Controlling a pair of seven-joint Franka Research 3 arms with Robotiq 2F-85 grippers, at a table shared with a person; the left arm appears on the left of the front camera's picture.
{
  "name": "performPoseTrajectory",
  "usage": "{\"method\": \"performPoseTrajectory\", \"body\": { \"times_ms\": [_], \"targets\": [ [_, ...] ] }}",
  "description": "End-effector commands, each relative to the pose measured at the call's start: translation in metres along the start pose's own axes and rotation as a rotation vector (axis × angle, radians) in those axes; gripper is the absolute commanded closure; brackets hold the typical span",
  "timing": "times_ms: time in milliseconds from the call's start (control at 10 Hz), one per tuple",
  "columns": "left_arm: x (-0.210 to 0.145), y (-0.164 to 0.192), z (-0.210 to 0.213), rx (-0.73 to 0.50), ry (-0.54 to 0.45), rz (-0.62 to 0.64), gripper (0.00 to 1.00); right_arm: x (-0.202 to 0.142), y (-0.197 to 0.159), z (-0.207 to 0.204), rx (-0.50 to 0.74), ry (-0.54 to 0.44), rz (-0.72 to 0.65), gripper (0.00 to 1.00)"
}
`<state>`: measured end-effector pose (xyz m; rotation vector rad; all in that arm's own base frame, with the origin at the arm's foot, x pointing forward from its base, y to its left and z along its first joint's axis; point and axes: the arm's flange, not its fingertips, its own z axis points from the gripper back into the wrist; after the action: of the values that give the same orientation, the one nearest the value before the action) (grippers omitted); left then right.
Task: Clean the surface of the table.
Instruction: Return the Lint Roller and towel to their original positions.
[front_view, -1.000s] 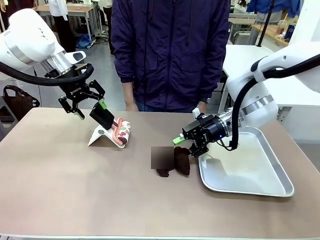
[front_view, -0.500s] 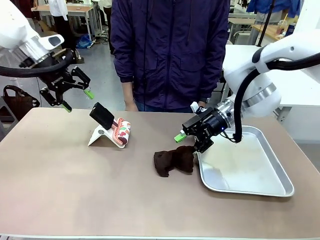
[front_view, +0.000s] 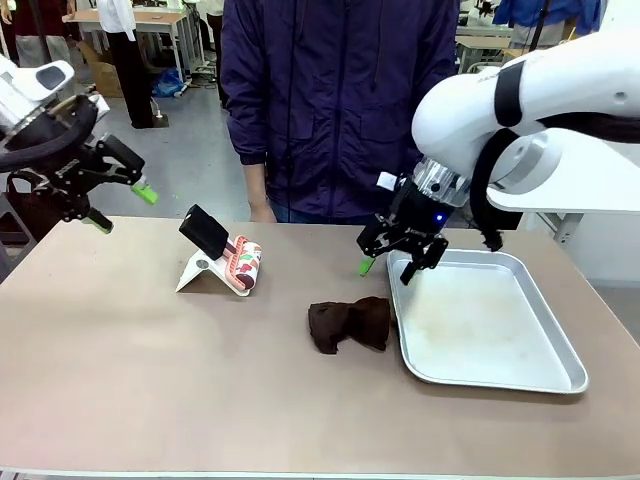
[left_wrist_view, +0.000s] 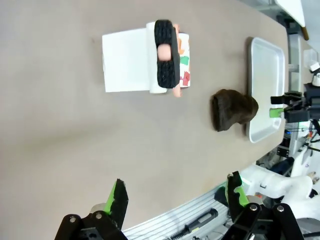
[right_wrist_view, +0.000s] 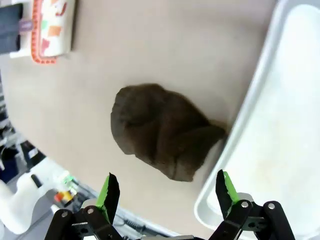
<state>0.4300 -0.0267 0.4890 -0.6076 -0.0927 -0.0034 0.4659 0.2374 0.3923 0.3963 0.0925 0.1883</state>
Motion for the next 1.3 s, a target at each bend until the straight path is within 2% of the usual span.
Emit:
{"method": "performPoseTrajectory", "body": {
  "times_ms": [0, 200, 400, 700, 900, 1100, 1200],
  "targets": [
    [-0.025, 0.014, 0.005, -0.053, -0.009, -0.029, 0.0, -0.023, -0.01, 0.018, 0.052, -0.015, -0.063, 0.0],
    [-0.066, 0.04, 0.019, -0.152, 0.004, -0.025, 0.0, -0.059, -0.049, 0.026, 0.274, -0.02, -0.097, 0.0],
    [-0.107, 0.059, 0.018, -0.273, 0.012, -0.04, 0.0, -0.119, -0.097, 0.036, 0.485, -0.051, -0.058, 0.0],
    [-0.131, 0.087, 0.005, -0.38, 0.014, 0.018, 0.0, -0.194, -0.175, 0.06, 0.698, -0.157, 0.017, 0.0],
    [-0.13, 0.088, 0.004, -0.446, -0.015, 0.009, 0.0, -0.21, -0.21, 0.053, 0.835, -0.235, 0.012, 0.0],
    [-0.116, 0.092, 0.0, -0.504, 0.001, 0.009, 0.0, -0.209, -0.227, 0.055, 0.929, -0.293, 0.034, 0.0],
    [-0.109, 0.099, 0.002, -0.554, -0.036, 0.025, 0.0, -0.208, -0.234, 0.054, 1.038, -0.308, 0.086, 0.0]
  ]
}}
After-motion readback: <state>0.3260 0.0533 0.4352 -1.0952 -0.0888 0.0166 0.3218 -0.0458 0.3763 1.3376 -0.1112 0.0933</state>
